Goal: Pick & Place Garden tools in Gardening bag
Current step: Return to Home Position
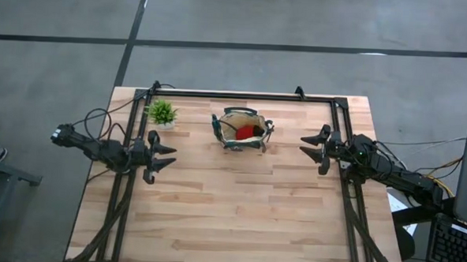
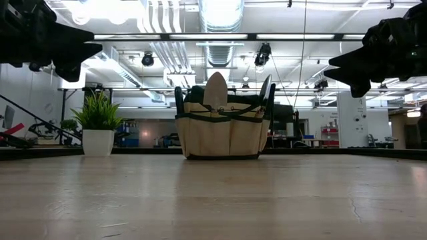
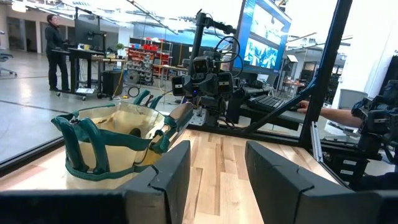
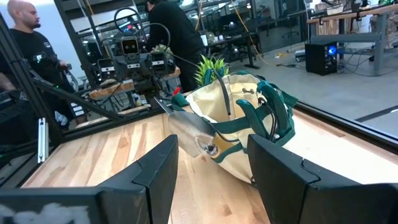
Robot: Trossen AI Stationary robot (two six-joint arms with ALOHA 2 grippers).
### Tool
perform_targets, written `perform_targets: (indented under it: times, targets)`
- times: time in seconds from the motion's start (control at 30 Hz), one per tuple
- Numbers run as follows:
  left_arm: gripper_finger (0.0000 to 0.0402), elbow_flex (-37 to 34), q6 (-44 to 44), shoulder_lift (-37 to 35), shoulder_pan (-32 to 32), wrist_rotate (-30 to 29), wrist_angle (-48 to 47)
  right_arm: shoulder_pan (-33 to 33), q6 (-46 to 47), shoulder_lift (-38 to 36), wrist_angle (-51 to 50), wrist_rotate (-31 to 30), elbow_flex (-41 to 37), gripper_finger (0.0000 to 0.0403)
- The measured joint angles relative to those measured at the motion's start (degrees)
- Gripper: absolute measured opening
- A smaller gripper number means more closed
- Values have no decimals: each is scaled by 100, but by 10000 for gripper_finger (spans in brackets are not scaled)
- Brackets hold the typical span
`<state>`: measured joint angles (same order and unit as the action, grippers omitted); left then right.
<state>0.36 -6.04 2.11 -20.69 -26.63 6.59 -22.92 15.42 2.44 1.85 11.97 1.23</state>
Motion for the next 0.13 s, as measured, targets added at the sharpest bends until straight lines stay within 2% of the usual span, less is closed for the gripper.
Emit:
perform_targets:
  times: [0.13]
  targets:
    - [159,0,-1,0,0,0,-2,0,0,0,0,0,0,185]
